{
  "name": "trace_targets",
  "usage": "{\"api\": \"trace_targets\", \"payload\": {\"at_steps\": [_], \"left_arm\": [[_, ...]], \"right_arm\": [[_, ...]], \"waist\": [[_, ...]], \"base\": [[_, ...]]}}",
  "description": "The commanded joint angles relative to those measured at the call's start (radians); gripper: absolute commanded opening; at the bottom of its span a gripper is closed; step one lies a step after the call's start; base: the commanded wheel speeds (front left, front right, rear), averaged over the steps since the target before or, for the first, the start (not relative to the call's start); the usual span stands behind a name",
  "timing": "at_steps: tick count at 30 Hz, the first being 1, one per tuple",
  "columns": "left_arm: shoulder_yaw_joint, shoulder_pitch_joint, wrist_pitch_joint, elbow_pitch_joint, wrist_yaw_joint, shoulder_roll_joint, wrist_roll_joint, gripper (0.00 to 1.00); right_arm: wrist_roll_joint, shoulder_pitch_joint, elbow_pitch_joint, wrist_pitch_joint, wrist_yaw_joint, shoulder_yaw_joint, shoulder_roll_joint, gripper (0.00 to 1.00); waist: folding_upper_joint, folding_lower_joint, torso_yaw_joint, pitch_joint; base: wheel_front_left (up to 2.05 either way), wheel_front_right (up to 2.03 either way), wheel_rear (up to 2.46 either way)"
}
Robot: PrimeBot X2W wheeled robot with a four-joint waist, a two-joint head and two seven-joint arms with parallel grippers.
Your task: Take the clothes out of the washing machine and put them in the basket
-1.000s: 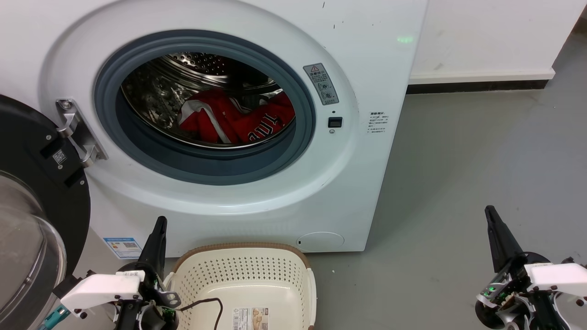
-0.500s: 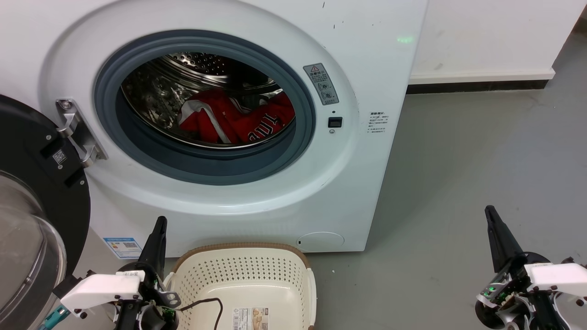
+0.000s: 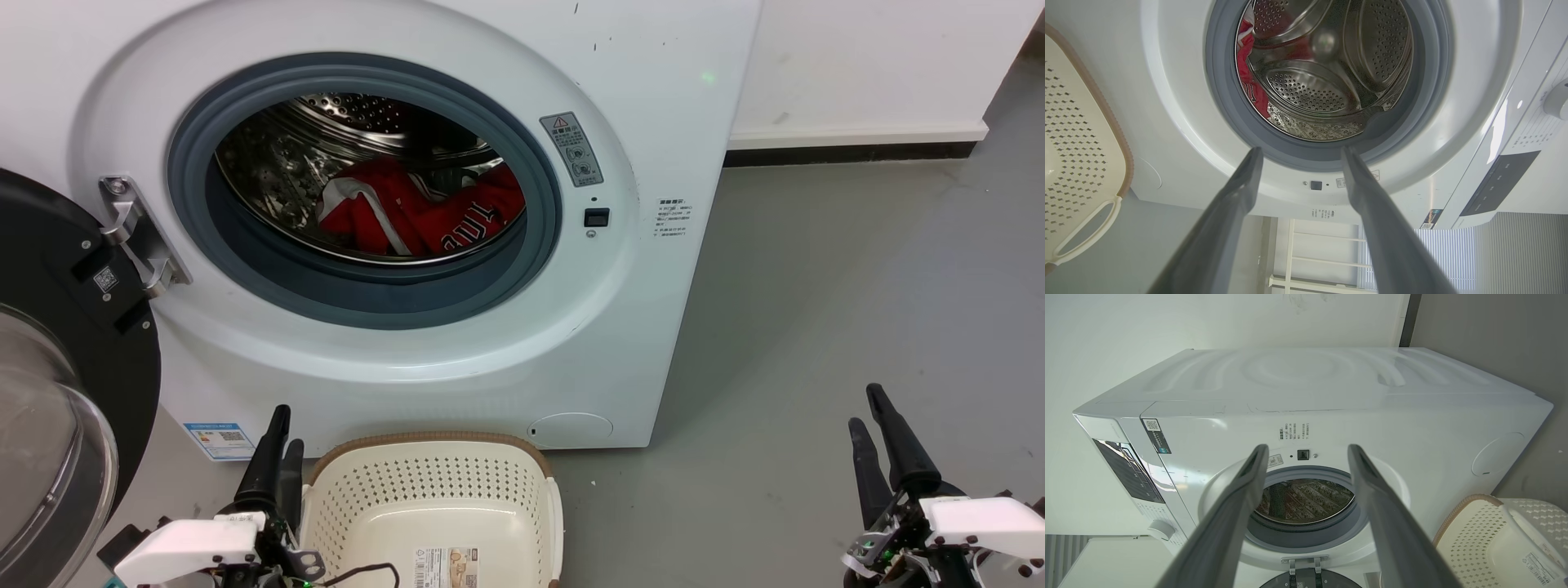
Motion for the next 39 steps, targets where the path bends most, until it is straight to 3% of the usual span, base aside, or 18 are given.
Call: {"api": "trace_targets", "payload": {"at_steps": [1, 11, 20, 29, 39], "left_arm": [[0.001, -0.005, -0.011, -0.025, -0.001, 0.001, 0.01, 1.0], [0.039, 0.0, -0.057, -0.004, -0.002, 0.002, 0.095, 1.0], [0.084, 0.002, -0.095, -0.036, -0.002, 0.002, 0.226, 1.0], [0.126, 0.002, -0.128, -0.108, -0.002, 0.002, 0.404, 1.0], [0.12, 0.011, -0.163, -0.245, 0.047, 0.003, 0.61, 1.0]], "right_arm": [[-0.01, -0.009, -0.023, -0.01, 0.0, 0.005, 0.0, 1.0], [-0.107, -0.004, -0.014, -0.057, 0.0, -0.015, 0.0, 1.0], [-0.314, -0.008, -0.053, -0.094, 0.0, -0.023, 0.0, 1.0], [-0.594, -0.011, -0.142, -0.128, 0.0, -0.024, 0.0, 1.0], [-0.867, -0.003, -0.258, -0.162, 0.0, 0.017, 0.0, 1.0]], "waist": [[0.0, 0.0, 0.0, 0.0], [0.0, 0.0, -0.003, 0.001], [0.0, 0.0, -0.003, 0.003], [0.0, 0.0, -0.002, 0.006], [0.0, 0.0, -0.005, 0.012]], "base": [[0.0, 0.0, 0.0], [0.0, 0.0, 0.0], [0.0, 0.0, 0.0], [0.0, 0.0, 0.0], [0.0, 0.0, 0.0]]}}
